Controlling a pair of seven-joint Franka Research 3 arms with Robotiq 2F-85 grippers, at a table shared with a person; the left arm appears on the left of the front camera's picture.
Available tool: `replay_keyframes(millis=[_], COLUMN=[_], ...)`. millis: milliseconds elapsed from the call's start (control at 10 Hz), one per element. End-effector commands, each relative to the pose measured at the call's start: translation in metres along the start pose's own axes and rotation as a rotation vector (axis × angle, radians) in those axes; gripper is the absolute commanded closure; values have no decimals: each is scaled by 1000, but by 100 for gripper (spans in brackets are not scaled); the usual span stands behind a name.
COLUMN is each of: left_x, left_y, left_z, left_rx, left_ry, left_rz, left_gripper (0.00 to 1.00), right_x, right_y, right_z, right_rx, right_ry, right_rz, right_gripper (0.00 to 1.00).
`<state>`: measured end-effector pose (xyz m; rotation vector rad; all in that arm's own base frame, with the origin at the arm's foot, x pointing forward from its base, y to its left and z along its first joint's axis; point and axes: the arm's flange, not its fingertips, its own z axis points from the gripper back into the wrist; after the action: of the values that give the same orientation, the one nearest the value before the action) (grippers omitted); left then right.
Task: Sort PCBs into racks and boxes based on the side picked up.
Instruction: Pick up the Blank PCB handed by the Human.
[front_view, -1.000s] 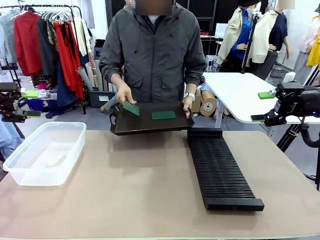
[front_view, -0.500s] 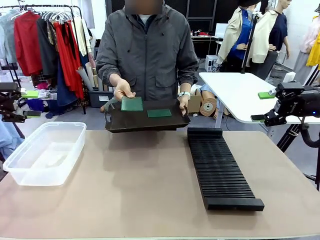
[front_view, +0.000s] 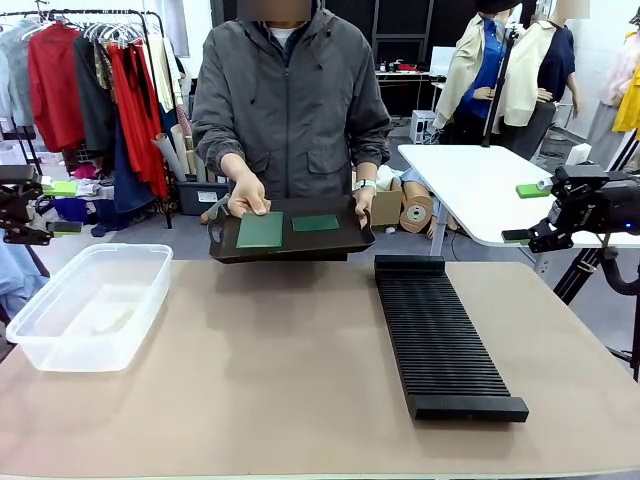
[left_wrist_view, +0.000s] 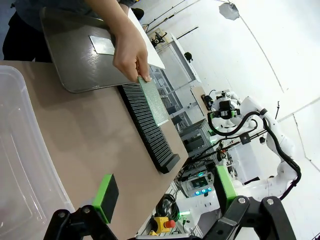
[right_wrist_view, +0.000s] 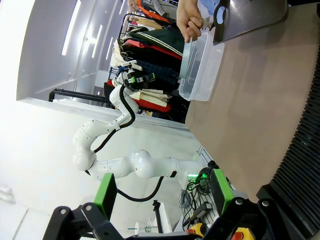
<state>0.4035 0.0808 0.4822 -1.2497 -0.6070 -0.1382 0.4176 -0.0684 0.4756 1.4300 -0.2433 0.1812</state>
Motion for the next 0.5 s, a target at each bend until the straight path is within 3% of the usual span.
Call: replay_keyframes(millis=[0,400], left_x=[8,35], left_y=[3,26], left_z=[-10,-70], left_rx=[-23,-73], left_ry=[22,97], left_rz=[7,72], left_gripper=[0,0], right_x=[1,1], right_y=[4,4], right_z=[1,1], right_rx=[3,3], right_ry=[-1,-1], right_rz=[5,5], right_gripper=[0,0])
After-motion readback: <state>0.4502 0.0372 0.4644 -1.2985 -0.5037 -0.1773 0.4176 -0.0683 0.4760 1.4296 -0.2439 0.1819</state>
